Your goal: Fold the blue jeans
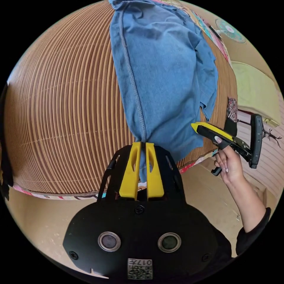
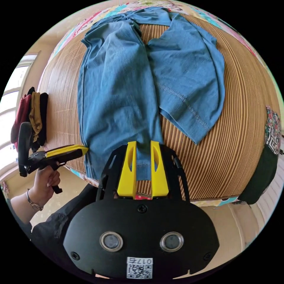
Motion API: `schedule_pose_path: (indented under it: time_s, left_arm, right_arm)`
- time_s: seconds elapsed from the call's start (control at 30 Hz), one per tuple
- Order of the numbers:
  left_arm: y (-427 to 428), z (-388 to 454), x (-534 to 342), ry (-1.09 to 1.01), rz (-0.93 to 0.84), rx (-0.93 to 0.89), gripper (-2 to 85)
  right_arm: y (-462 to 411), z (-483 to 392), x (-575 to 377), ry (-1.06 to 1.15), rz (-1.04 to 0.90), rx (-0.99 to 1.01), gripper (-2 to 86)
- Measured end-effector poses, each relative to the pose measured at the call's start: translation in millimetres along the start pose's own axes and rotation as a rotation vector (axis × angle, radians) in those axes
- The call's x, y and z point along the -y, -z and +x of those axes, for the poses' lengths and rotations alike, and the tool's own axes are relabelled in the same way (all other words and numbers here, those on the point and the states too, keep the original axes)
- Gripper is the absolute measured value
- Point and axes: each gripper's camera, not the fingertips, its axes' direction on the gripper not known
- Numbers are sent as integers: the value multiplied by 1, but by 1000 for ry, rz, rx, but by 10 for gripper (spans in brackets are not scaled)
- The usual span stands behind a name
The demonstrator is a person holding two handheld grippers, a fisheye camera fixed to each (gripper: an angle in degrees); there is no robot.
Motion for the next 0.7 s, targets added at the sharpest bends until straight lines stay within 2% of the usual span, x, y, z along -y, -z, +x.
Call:
schedule_pose_path:
  time_s: [0.07,0.23,0.27,0.37,0.4,0.47,0.57,0.67,0.7]
  left_arm:
    - [-5,-11,-6,-89,-26,54,15]
    - [-14,-62,-56,-48,-112,209,7]
    - [-16,-77,-74,-7,-127,223,8]
    - [-20,-122,-116,158,-184,292,12]
    - [-18,-131,-124,193,-176,292,14]
    - [0,-157,-144,302,-96,204,28]
    - [29,-161,-138,363,57,141,62]
    - [55,-128,-91,233,233,64,76]
    - [58,-119,-77,193,257,45,77]
  right_arm:
    - [-7,-9,-19,108,-85,145,40]
    - [-16,-14,-64,238,-244,286,23]
    - [-16,-14,-69,322,-345,372,23]
    - [-14,-5,-82,530,-656,465,24]
    - [-6,0,-84,567,-656,460,25]
    - [40,40,-81,598,-538,371,40]
    - [100,122,-52,422,-347,321,69]
    - [155,210,-20,206,-146,303,82]
    - [162,224,-14,180,-130,308,84]
